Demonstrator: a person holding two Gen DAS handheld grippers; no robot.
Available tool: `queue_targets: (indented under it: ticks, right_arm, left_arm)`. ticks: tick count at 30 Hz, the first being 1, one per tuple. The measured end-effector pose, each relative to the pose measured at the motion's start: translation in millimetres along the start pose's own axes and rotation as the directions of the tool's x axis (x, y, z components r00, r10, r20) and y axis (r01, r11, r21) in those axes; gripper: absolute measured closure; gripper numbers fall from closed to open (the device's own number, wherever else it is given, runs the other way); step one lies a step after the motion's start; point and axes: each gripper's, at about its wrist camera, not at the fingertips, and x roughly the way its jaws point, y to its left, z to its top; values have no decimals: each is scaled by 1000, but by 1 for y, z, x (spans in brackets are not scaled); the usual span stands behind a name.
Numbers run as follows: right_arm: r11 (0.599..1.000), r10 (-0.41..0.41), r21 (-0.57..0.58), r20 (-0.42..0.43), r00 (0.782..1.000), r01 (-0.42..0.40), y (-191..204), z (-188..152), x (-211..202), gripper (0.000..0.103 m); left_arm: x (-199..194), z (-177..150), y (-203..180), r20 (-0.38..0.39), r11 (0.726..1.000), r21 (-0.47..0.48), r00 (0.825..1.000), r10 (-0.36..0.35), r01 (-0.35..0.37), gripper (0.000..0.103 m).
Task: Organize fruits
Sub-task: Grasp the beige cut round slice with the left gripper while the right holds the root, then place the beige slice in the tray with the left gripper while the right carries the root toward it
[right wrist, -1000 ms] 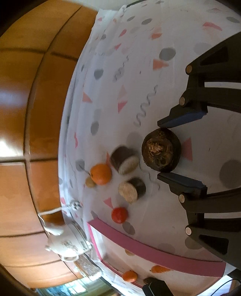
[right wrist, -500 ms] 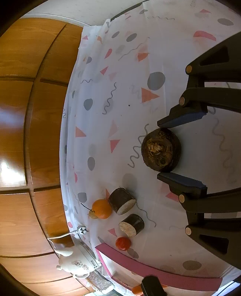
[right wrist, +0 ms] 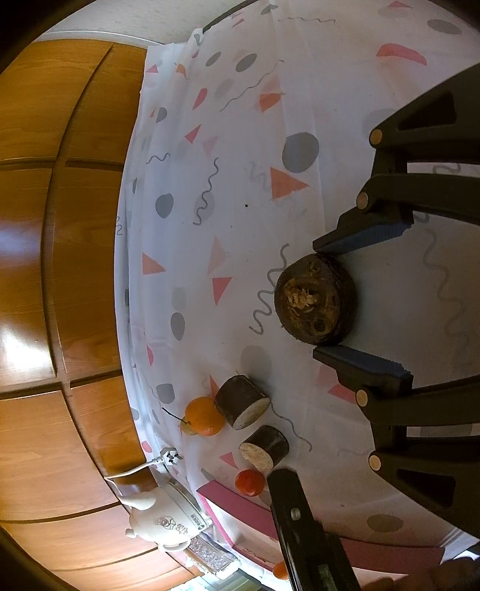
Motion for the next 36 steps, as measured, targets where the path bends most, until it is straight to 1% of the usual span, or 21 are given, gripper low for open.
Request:
queue_targets:
  ticks: [3, 5, 7, 8, 9, 10, 11, 14, 17, 20, 22, 24, 28, 36]
  right_arm:
    - [1000, 4, 4, 3, 1000, -4, 0, 0, 0, 52]
    - [1000, 7, 6, 5, 1000, -7, -1, 0, 0, 51]
    - [1000, 11, 9, 5, 1000, -11, -1, 0, 0, 51]
    - [1000, 13, 9, 5, 1000, -13, -2, 0, 1, 51]
    - [1000, 14, 10, 5, 1000, -14, -2, 0, 1, 51]
    - [1000, 14, 10, 5, 1000, -14, -2, 0, 1, 51]
    - [1000, 15, 10, 5, 1000, -15, -2, 0, 1, 51]
    - [1000, 12, 9, 3, 1000, -12, -1, 0, 1, 51]
    - [1000, 9, 7, 3, 1000, -9, -1, 0, 1, 51]
    - [1000, 10, 7, 3, 1000, -10, -1, 0, 1, 51]
    - [1000, 10, 7, 3, 1000, -10, -1, 0, 1, 51]
    - [1000, -1, -3, 1, 1000, 2, 1, 0, 1, 51]
    - [1000, -11, -10, -2, 1000, 11, 3, -1, 2, 51]
    - [1000, -20, -17, -2, 1000, 20, 5, -1, 3, 51]
  left_arm:
    - [10, 3, -3, -6, 1000, 7, 1000, 16, -16, 53]
    - [17, 5, -3, -13, 1000, -5, 999, 30, -30, 53]
    - [23, 8, -2, -14, 999, -18, 999, 42, -42, 56]
    - [26, 9, -3, -5, 998, -13, 998, 56, -56, 59]
    - [27, 11, -4, 4, 998, -7, 998, 55, -55, 67]
    - [28, 11, -6, 10, 999, 3, 999, 42, -42, 70]
    - [28, 9, -7, 18, 999, 15, 999, 40, -40, 70]
    - [23, 2, -7, 32, 1000, 11, 999, 27, -27, 70]
    - [7, -13, -9, 57, 1000, 14, 998, 19, -20, 70]
    - [4, -29, -8, 69, 999, 17, 997, 36, -37, 71]
    - [6, -35, -12, 93, 997, 50, 994, 53, -58, 71]
    - [8, -35, -13, 95, 995, 63, 993, 67, -74, 71]
    - [9, -36, -12, 100, 995, 66, 993, 66, -73, 71]
    - [9, -38, -8, 105, 998, 49, 994, 39, -44, 71]
